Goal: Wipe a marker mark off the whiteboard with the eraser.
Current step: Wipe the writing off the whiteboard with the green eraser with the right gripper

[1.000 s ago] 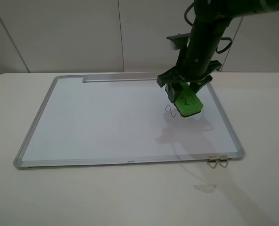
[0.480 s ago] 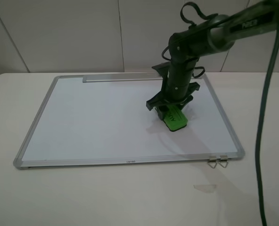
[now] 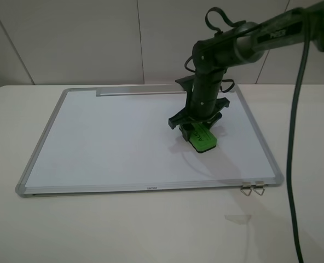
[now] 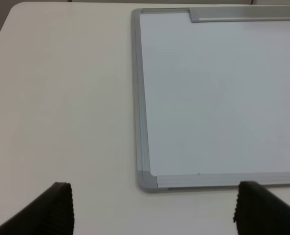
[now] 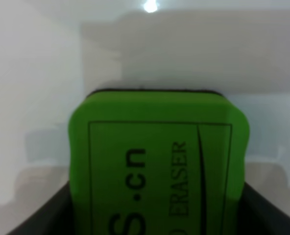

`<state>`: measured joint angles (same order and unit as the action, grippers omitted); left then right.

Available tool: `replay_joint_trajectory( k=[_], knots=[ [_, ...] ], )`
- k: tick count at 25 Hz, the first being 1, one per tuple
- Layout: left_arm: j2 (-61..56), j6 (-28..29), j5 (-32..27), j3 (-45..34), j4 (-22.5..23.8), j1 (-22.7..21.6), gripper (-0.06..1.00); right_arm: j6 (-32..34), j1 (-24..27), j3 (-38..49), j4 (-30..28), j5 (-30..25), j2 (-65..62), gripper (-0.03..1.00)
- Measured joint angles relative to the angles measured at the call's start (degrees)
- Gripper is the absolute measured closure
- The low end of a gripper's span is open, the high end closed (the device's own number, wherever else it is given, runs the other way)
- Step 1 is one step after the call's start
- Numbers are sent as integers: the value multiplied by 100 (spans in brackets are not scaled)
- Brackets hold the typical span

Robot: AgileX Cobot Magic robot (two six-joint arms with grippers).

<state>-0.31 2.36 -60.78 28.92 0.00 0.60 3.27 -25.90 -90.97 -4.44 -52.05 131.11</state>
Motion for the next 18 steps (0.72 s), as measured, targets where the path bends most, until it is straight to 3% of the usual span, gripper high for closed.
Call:
replay_joint_trajectory(
  k=[4, 14, 18],
  knots=[
    [0, 0, 0, 0, 0, 0, 26, 0, 179, -19, 6, 82, 43, 37],
    [0, 0, 0, 0, 0, 0, 26, 26, 1574, -29, 25, 333, 45, 37],
    [0, 0, 0, 0, 0, 0, 26, 37, 1655, -36, 89, 304, 45, 37]
  ],
)
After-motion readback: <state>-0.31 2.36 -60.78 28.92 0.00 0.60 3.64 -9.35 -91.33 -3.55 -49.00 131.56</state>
